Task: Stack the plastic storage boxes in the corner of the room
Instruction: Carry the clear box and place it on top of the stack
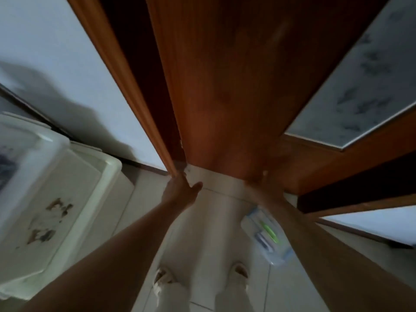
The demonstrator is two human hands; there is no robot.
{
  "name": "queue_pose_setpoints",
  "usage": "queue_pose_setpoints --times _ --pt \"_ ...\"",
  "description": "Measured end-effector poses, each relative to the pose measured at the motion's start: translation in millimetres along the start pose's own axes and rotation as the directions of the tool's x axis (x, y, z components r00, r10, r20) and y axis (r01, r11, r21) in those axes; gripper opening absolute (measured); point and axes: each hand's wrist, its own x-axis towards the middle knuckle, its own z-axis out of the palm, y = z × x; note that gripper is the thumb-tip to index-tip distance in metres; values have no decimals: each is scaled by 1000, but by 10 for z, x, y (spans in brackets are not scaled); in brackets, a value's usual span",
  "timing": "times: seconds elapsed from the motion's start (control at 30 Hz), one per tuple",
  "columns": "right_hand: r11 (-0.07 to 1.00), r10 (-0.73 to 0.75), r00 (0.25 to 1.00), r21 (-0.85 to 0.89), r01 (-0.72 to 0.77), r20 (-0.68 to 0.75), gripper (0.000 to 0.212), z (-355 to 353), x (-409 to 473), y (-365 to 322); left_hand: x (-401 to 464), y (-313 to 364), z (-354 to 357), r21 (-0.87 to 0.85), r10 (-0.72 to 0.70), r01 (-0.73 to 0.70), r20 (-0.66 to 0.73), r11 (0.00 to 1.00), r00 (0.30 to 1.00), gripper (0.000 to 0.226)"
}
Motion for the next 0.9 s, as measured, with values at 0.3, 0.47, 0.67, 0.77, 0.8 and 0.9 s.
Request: queue_pose_setpoints --times 0.3,0.47,0.67,0.77,0.8,0.9 --pt "958 286 958 20 -285 -28 61 -393 489 1501 263 479 1597 154 -22 -12 218 988 976 66" --pt "922 384 921 75 -379 -73 72 -208 741 2313 573 449 2338 276 4 -101 332 956 943 66" --pt "841 536 840 142 -522 -83 72 215 1053 3267 1091 230 3340 394 31 -225 443 891 896 67" --pt "802 591 801 174 -571 -96 70 475 1245 3739 1359 88 3848 448 44 -283 472 848 880 68" --pt "785 612 786 187 -590 -91 69 562 1317 3895 1452 34 4014 461 49 -299 479 836 876 68" --pt "737 668 739 221 -639 -87 66 802 1514 4334 1697 -139 4459 491 48 -314 481 812 876 67"
